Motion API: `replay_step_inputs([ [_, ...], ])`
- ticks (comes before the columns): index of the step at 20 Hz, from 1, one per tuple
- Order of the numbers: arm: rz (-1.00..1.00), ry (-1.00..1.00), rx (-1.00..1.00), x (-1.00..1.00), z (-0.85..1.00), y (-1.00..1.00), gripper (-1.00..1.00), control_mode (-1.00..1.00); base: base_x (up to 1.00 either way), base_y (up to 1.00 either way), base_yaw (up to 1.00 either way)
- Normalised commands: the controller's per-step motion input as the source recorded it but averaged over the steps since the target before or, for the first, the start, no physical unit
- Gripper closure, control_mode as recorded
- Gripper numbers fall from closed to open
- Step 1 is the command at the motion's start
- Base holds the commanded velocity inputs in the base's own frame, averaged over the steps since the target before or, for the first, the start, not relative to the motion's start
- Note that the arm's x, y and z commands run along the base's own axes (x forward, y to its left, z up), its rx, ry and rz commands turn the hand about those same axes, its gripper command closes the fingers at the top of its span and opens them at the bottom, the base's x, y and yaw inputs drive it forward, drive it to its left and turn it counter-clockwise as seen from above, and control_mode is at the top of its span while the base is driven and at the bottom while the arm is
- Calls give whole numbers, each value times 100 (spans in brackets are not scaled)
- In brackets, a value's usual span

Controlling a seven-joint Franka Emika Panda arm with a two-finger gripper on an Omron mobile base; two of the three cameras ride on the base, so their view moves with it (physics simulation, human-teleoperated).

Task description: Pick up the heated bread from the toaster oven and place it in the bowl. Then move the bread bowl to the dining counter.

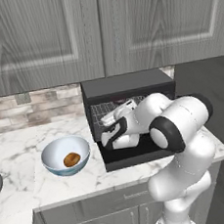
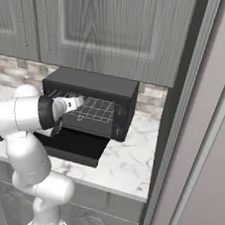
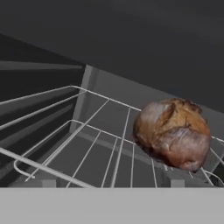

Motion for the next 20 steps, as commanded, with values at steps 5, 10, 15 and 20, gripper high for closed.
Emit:
replay_step_inputs([
  [5, 0, -6, 0, -96, -2, 0, 100, -100, 0, 0, 0],
  [10, 0, -11, 0, -100, -5, 0, 100, -100, 0, 0, 0],
  [15, 0, -12, 0, -100, -6, 0, 100, -100, 0, 0, 0],
  [20, 0, -16, 0, -100, -3, 0, 100, -100, 0, 0, 0],
])
